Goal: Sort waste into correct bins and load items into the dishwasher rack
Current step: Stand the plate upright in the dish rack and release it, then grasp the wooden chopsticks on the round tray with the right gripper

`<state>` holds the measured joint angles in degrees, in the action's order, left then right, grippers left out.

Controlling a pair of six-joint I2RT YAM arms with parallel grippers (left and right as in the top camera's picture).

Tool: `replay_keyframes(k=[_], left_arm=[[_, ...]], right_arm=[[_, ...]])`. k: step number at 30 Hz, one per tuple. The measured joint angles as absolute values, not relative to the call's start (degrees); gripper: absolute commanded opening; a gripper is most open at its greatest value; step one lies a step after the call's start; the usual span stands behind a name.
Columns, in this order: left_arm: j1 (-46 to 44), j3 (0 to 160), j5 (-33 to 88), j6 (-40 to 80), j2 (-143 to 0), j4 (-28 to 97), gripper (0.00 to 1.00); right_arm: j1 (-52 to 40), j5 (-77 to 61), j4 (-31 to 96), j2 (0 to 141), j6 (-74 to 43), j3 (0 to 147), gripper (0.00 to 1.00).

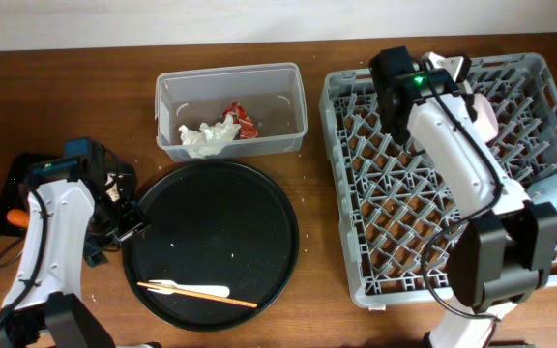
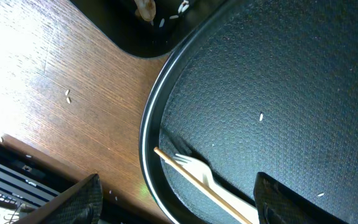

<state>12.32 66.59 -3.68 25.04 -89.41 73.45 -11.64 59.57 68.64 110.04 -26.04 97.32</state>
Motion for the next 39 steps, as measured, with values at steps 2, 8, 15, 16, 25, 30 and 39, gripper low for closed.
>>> replay_keyframes(k=[2,8,15,16,25,30,39], left_arm=[[12.3,66.6,-3.7,25.0,-89.4,73.5,0.77],[12.3,66.6,-3.7,25.0,-89.4,73.4,0.77],[12.3,66.6,-3.7,25.0,-89.4,73.2,0.77],[12.3,66.6,-3.7,25.0,-89.4,73.2,0.77],[12.3,66.6,-3.7,25.0,-89.4,73.2,0.78],[12.3,66.6,-3.7,25.0,-89.4,73.2,0.78],[12.5,66.5,-3.6,24.9,-89.4,70.7,0.84]], right_arm=[[-12.5,57.5,68.2,110.2,-26.6,97.3,0.04],[-15.1,46.9,68.1,110.1,-26.9,97.3,0.12],[-23.8,33.4,67.9,110.0,-27.2,97.3,0.54],[-24.3,32.5,68.3,110.0,-27.2,97.3,0.54],[-22.9,28.9,71.4,98.0,-29.6,97.1,0.8],[-15.2,5.1,76.9,85.8,-15.1,97.2,0.82],[-45.1,-10.6,59.1,87.8,-5.3,77.5,0.91]])
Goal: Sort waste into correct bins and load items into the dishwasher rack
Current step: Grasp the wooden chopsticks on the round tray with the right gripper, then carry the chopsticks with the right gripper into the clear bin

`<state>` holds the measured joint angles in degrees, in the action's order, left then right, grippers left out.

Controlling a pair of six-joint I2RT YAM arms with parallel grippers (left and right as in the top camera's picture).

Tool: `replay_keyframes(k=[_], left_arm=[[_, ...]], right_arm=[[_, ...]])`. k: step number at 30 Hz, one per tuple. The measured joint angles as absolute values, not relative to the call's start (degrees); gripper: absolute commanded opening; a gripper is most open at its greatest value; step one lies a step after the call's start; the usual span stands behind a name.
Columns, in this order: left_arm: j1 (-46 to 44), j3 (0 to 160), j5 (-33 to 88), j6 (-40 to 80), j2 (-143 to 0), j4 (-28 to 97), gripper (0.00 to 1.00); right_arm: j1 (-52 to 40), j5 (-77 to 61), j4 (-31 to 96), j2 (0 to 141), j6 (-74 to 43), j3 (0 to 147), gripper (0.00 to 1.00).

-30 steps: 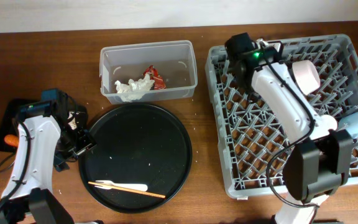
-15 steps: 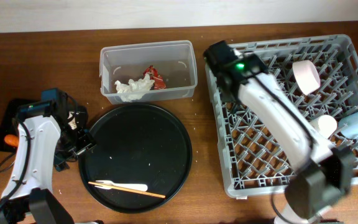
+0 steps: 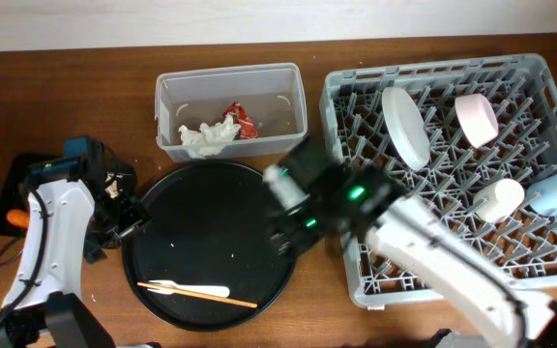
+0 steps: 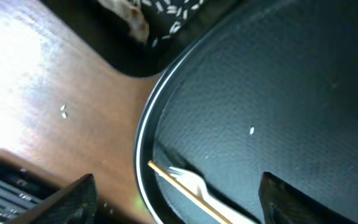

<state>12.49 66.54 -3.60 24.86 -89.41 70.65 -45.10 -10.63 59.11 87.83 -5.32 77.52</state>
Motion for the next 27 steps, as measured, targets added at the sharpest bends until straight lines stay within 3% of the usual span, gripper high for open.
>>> replay_keyframes(k=[2,6,12,14,15,16,18,20,27], left_arm=[[14.3,66.5,-3.7,24.8,-89.4,69.6,0.84],[21.3,66.5,-3.2,24.8,-89.4,69.6,0.85],[23.2,66.5,-3.0,24.8,-89.4,69.6,0.84],[23.2,66.5,-3.0,24.8,-89.4,69.6,0.85],[23.2,66.5,-3.0,24.8,-89.4,69.6,0.84],[23.2,66.5,-3.0,24.8,-89.4,69.6,0.84],[23.2,66.5,-3.0,24.8,-89.4,69.6,0.84],[23.2,66.5,-2.9,24.8,-89.4,69.6,0.85],[23.2,66.5,-2.8,24.8,-89.4,69.8,0.85]], right_arm=[[-54.4,-11.1,53.8,91.8,-5.2,73.7,0.91],[-63.9,-8.8,43.6,102.6,-5.9,72.8,0.91],[-67.7,-3.2,38.0,111.5,-8.8,72.8,0.81],[-67.7,-1.5,37.8,113.0,-9.1,72.8,0.62],[-67.8,0.8,37.7,113.2,-10.2,72.8,0.4],[-67.9,2.1,37.7,113.4,-11.0,72.8,0.27],[-68.1,3.7,37.6,113.4,-13.1,72.9,0.13],[-68.1,4.8,37.7,113.4,-14.4,72.9,0.04],[-68.0,10.6,43.3,113.6,-19.3,73.9,0.04]])
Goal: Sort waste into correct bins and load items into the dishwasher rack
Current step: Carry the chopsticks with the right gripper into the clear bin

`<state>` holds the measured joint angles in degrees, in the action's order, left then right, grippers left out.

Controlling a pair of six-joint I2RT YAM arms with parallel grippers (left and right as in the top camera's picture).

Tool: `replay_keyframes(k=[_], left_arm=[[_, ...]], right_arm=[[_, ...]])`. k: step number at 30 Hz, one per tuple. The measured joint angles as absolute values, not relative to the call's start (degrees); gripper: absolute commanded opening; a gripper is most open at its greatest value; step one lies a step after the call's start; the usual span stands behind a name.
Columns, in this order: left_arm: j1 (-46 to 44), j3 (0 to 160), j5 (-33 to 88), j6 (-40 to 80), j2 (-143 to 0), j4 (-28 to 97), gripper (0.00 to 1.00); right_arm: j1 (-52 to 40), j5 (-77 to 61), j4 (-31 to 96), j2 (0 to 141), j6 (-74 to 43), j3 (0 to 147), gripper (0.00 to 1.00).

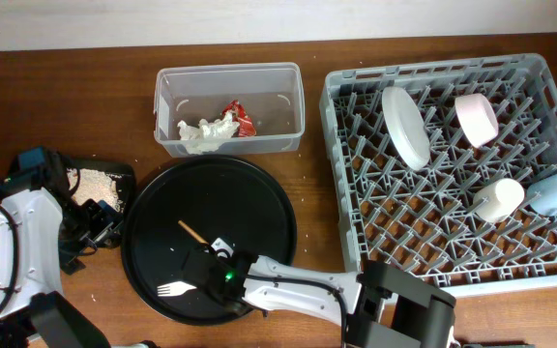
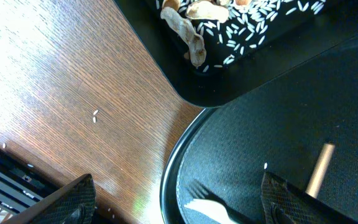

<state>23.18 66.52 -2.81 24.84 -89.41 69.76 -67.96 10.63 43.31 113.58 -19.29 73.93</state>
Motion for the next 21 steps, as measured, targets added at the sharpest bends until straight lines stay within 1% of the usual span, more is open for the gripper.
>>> replay_keyframes(k=[2,4,6,10,11,12,14,17,21], left_arm=[[23.2,66.5,-2.8,24.8,-89.4,69.8,0.84],[23.2,66.5,-2.8,24.8,-89.4,69.8,0.84],[23.2,66.5,-2.8,24.8,-89.4,69.8,0.84],[23.2,66.5,-2.8,24.8,-89.4,69.8,0.84],[23.2,66.5,-2.8,24.8,-89.4,69.8,0.85],[23.2,66.5,-2.8,24.8,-89.4,69.8,0.84],[23.2,66.5,-2.8,24.8,-89.4,69.8,0.85],[23.2,66.5,-2.8,24.8,-89.4,69.8,0.85],[23.2,66.5,-2.8,24.8,-89.4,69.8,0.85]], right_arm=[[-66.9,15.7,47.4,113.2,-22.7,75.7,0.04],[-65.2,17.2,48.2,112.1,-24.0,76.7,0.04],[-59.9,18.5,49.9,106.7,-26.0,77.2,0.04],[-46.6,19.5,57.1,93.7,-27.0,77.9,0.04],[-45.7,19.5,57.7,93.0,-26.5,77.9,0.04],[-39.0,18.1,62.5,90.7,-24.9,78.2,0.04],[-32.4,14.8,65.6,90.6,-21.3,77.7,0.04],[-28.5,11.5,64.3,90.5,-19.2,71.4,0.04],[-27.9,8.9,60.2,90.6,-18.0,65.7,0.04]])
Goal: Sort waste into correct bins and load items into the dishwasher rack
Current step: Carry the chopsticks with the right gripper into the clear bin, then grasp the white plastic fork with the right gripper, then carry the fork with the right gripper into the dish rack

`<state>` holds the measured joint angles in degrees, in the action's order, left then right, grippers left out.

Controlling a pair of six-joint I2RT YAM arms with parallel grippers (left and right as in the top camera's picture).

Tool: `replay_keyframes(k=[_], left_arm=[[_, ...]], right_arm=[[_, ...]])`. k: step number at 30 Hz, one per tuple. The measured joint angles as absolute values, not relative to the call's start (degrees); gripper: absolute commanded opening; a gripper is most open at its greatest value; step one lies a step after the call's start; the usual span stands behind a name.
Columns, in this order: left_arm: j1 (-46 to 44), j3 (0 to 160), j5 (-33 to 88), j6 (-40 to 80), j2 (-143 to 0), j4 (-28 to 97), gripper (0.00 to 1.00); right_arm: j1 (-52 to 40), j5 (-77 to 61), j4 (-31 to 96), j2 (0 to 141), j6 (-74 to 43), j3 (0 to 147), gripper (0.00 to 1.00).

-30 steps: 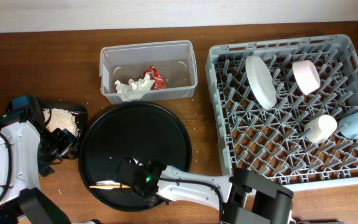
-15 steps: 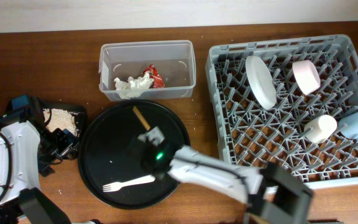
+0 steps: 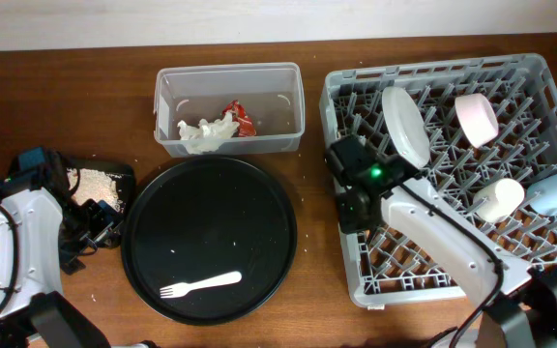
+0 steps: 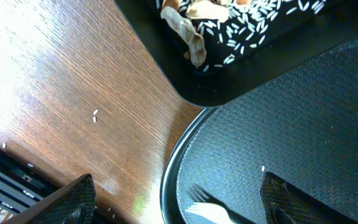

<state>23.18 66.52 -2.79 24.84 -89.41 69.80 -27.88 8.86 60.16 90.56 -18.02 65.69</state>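
A white plastic fork (image 3: pixel 201 284) lies on the front of the round black tray (image 3: pixel 280 208); in the left wrist view the fork (image 4: pixel 211 213) shows between my open fingers. My left gripper (image 3: pixel 93 228) (image 4: pixel 178 205) hovers open over the tray's left rim (image 4: pixel 166 186), beside the black container of rice (image 3: pixel 95 184) (image 4: pixel 241 43). My right gripper (image 3: pixel 354 211) hangs over the left part of the grey dishwasher rack (image 3: pixel 549 72); its jaws are hidden under the arm. No chopstick is in view.
A clear bin (image 3: pixel 230 145) with crumpled paper and a red wrapper stands behind the tray. The rack holds a white plate (image 3: pixel 406 126), a pink bowl (image 3: pixel 476 118), a white cup (image 3: pixel 496 200) and a pale blue cup (image 3: pixel 555 190). Rice grains (image 4: pixel 96 114) dot the wood.
My right arm has gone from the tray's front to the rack's left side. The wooden chopstick is gone from the tray. The fork lies a little further right. The left arm is unmoved.
First the fork and chopstick lay together on the tray while my right arm was at the rack's back. Then the right arm was over the tray. Then it was at the tray's front with the chopstick apart from the fork, the left arm further left. Now only the fork remains.
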Motion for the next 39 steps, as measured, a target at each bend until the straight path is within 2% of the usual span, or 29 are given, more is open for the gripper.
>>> replay_keyframes(k=[1,2,3,8,11,12,16,19,23,29,32,35,36,37,38,39], left_arm=[[23.2,66.5,-2.8,24.8,-89.4,69.8,0.84],[23.2,66.5,-2.8,24.8,-89.4,69.8,0.84],[23.2,66.5,-2.8,24.8,-89.4,69.8,0.84],[23.2,66.5,-2.8,24.8,-89.4,69.8,0.84],[23.2,66.5,-2.8,24.8,-89.4,70.0,0.84],[23.2,66.5,-2.8,24.8,-89.4,70.0,0.85],[23.2,66.5,-2.8,24.8,-89.4,70.0,0.85],[23.2,66.5,-2.8,24.8,-89.4,70.0,0.84],[23.2,66.5,-2.8,24.8,-89.5,69.9,0.85],[23.2,66.5,-2.8,24.8,-89.5,69.8,0.84],[23.2,66.5,-2.8,24.8,-89.5,69.8,0.85],[23.2,66.5,-2.8,24.8,-89.5,69.8,0.84],[23.2,66.5,-2.8,24.8,-89.5,69.8,0.84],[23.2,66.5,-2.8,24.8,-89.5,69.8,0.84],[23.2,66.5,-2.8,24.8,-89.5,69.8,0.85],[23.2,66.5,-2.8,24.8,-89.5,69.8,0.85]], right_arm=[[-27.9,8.8,59.5,90.6,-18.0,64.8,0.06],[-27.9,8.5,59.5,90.6,-17.9,63.8,0.35],[-27.9,8.3,59.5,90.6,-18.1,63.2,0.49],[-27.4,9.1,61.1,90.6,-17.6,64.0,0.57],[-28.9,6.6,64.1,88.8,-15.4,71.9,0.61],[-31.4,4.6,63.6,88.3,-12.5,74.3,0.66],[-49.6,-5.8,55.7,89.2,2.9,75.8,0.7],[-59.5,-7.4,47.9,95.6,7.4,75.8,0.74],[-64.7,-7.7,38.0,104.2,8.9,75.8,0.8],[-65.6,-7.9,29.5,111.8,9.2,75.8,0.77],[-65.6,-7.9,28.4,114.7,9.2,75.8,0.71],[-65.7,-6.6,28.0,117.0,10.1,75.9,0.54],[-65.7,-5.6,27.8,117.1,10.2,75.9,0.4],[-65.8,-4.7,27.8,117.2,10.2,76.0,0.31],[-65.8,-3.7,27.7,117.3,10.3,76.1,0.15],[-65.9,-3.4,27.7,117.3,10.5,76.1,0.08]])
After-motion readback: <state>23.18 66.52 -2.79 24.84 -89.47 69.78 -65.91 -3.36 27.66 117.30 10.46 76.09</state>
